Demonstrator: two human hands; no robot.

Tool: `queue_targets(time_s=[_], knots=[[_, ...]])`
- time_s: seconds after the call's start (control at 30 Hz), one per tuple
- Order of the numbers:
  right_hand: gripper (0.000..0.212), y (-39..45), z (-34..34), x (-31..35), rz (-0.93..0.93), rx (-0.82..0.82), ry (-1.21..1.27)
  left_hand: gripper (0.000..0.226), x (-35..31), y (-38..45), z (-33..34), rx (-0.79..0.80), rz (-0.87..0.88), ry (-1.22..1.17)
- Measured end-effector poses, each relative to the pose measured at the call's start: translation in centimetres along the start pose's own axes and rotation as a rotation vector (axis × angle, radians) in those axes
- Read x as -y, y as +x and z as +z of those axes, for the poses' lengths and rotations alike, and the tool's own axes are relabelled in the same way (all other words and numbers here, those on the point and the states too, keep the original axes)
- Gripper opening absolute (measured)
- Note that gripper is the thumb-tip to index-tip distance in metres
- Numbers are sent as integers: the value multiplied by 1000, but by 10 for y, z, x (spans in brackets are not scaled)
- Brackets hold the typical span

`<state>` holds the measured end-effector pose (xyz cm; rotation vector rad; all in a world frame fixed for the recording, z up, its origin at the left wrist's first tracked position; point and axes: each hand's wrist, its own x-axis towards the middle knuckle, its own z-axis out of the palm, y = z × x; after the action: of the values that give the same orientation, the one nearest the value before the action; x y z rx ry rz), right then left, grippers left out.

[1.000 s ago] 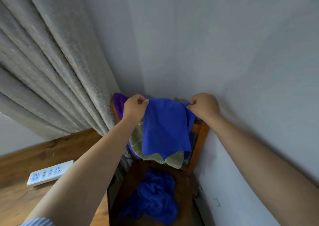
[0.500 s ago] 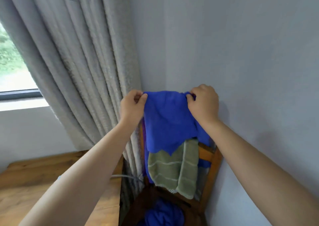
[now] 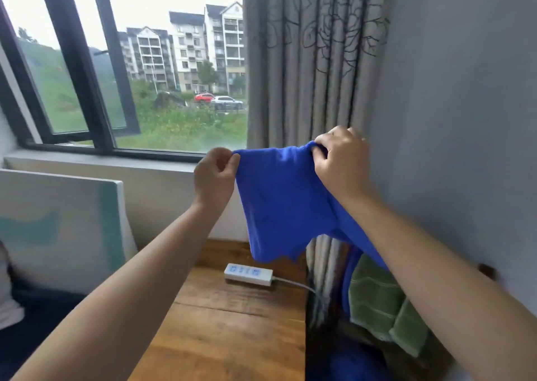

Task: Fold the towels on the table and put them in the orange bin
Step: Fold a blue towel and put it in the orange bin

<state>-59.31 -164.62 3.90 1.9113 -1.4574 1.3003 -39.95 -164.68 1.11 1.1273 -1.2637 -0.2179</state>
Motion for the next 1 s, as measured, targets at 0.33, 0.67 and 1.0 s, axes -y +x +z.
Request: queue_targets(time_s=[0.33,0.67,1.0], knots=[[20,-56,73,154,-1,416,193,17,64,-16,-195,24,-226,338],[19,-63,190,203,5,530,277,16,172,31,-235,3,-373,417],[10,-59,300,214,6,436,405,32,293,106,-253,-3,-514,224]])
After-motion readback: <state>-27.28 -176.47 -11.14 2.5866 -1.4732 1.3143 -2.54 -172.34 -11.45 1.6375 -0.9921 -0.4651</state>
